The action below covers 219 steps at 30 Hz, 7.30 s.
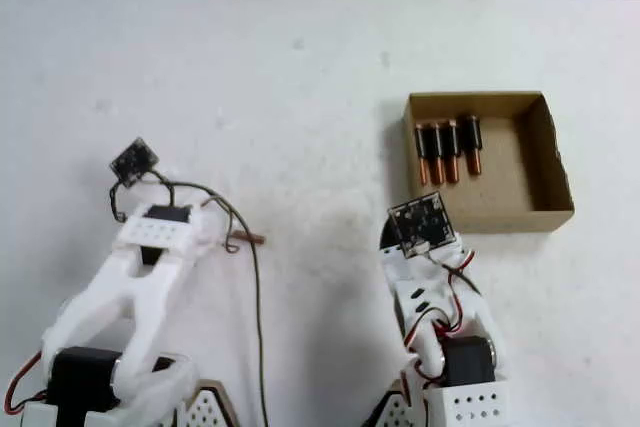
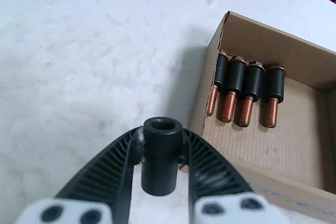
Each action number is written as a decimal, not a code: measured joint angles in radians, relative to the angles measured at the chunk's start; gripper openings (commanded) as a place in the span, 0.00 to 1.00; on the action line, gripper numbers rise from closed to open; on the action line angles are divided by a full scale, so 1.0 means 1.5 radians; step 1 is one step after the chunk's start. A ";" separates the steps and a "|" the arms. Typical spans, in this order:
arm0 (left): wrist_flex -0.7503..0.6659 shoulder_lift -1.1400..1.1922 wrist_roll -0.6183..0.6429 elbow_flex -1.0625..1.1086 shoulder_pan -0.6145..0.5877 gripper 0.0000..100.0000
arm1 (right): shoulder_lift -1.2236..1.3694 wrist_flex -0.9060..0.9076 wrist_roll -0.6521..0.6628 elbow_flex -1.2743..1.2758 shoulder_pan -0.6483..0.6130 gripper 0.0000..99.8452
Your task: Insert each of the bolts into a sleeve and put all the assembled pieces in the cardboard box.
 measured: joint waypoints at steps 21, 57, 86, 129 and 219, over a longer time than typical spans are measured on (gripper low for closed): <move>0.073 0.024 0.015 -0.080 0.000 0.17 | 0.000 0.000 0.000 0.000 0.000 0.02; 0.432 0.475 -0.299 -0.588 -0.002 0.05 | 0.000 0.000 0.000 0.000 0.000 0.02; 0.468 0.399 -0.522 -0.589 0.084 0.02 | 0.000 0.000 -0.001 0.017 -0.064 0.02; 0.102 -0.315 -0.492 -0.285 0.177 0.02 | 0.000 -0.355 -0.123 0.083 -0.280 0.02; 0.012 -0.653 -0.347 0.101 0.327 0.02 | 0.002 -0.343 -0.122 0.083 -0.287 0.02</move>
